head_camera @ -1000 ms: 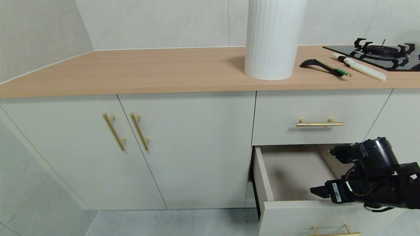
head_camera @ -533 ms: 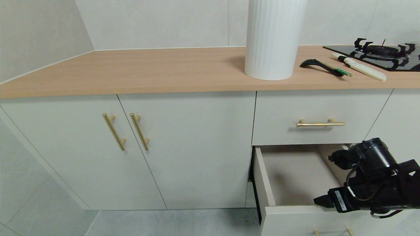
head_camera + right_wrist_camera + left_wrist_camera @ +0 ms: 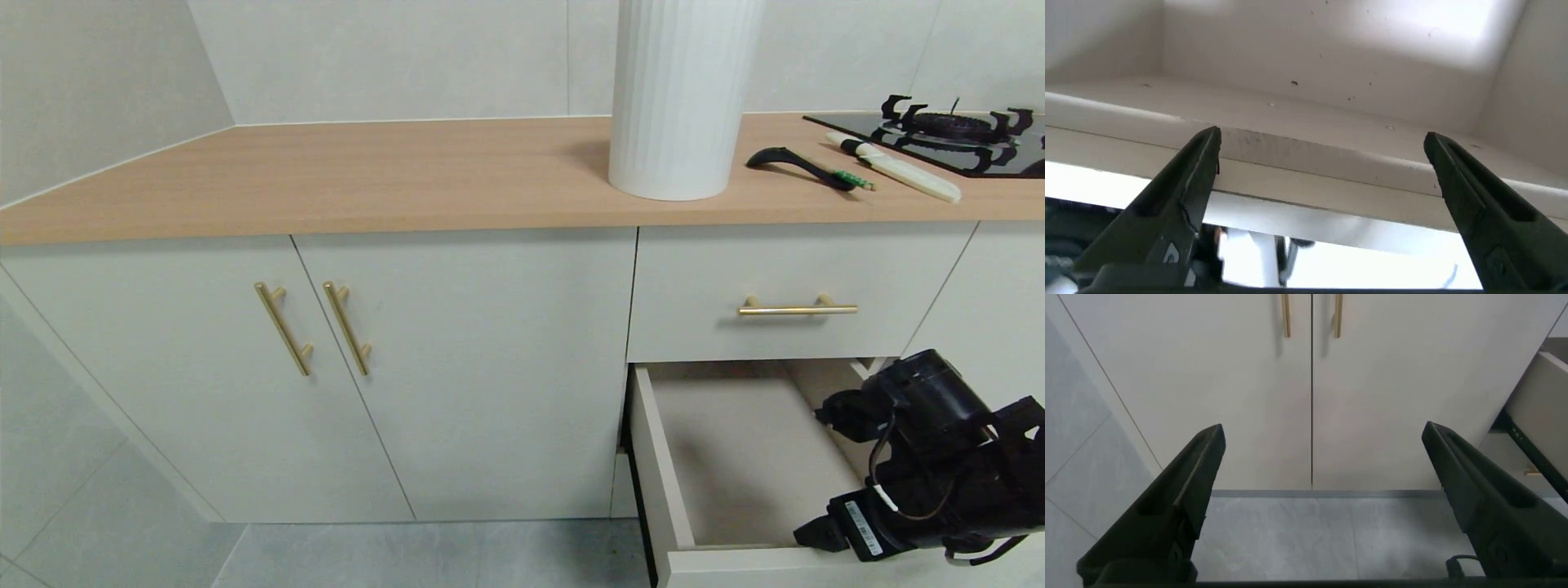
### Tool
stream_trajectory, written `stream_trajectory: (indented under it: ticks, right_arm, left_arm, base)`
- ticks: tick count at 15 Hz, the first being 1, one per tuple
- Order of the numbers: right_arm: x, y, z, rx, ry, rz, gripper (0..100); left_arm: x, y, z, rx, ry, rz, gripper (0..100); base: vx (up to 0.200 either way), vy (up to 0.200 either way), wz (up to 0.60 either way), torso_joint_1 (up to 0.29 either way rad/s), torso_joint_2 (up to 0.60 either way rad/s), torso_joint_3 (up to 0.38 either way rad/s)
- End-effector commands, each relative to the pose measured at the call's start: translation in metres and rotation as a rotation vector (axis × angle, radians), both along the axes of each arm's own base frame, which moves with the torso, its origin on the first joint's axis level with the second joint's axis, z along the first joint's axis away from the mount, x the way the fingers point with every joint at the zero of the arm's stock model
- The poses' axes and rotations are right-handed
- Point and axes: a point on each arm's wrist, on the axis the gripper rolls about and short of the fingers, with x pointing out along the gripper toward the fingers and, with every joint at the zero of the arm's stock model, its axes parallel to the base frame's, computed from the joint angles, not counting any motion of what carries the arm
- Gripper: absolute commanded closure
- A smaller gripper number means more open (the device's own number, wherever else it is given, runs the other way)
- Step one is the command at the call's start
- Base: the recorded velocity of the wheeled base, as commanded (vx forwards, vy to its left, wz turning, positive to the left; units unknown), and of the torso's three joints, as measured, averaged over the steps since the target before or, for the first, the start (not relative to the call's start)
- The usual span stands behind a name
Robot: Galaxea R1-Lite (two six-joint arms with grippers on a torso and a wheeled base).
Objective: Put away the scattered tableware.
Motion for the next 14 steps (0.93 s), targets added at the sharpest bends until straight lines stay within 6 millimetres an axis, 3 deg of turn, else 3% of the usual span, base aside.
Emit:
stream_trajectory:
  ticks: [1, 8, 14]
  right_arm:
    - [-0.006, 0.002, 0.002, -0.014, 0.015, 0.037, 0]
    - [-0.028, 0.004, 0.003, -0.094, 0.142, 0.158, 0]
    - [-0.029, 0.004, 0.004, -0.100, 0.142, 0.159, 0]
  left_arm:
    - [0.000, 0.000, 0.000, -0.001, 0.001, 0.001, 0]
    - [0.000, 0.000, 0.000, -0.001, 0.001, 0.001, 0]
    - [0.000, 0.000, 0.000, -0.001, 0.001, 0.001, 0]
  base:
    - [0.000, 0.000, 0.00, 0.000, 0.00, 0.000]
    - [0.000, 0.000, 0.00, 0.000, 0.00, 0.000]
    - [0.000, 0.000, 0.00, 0.000, 0.00, 0.000]
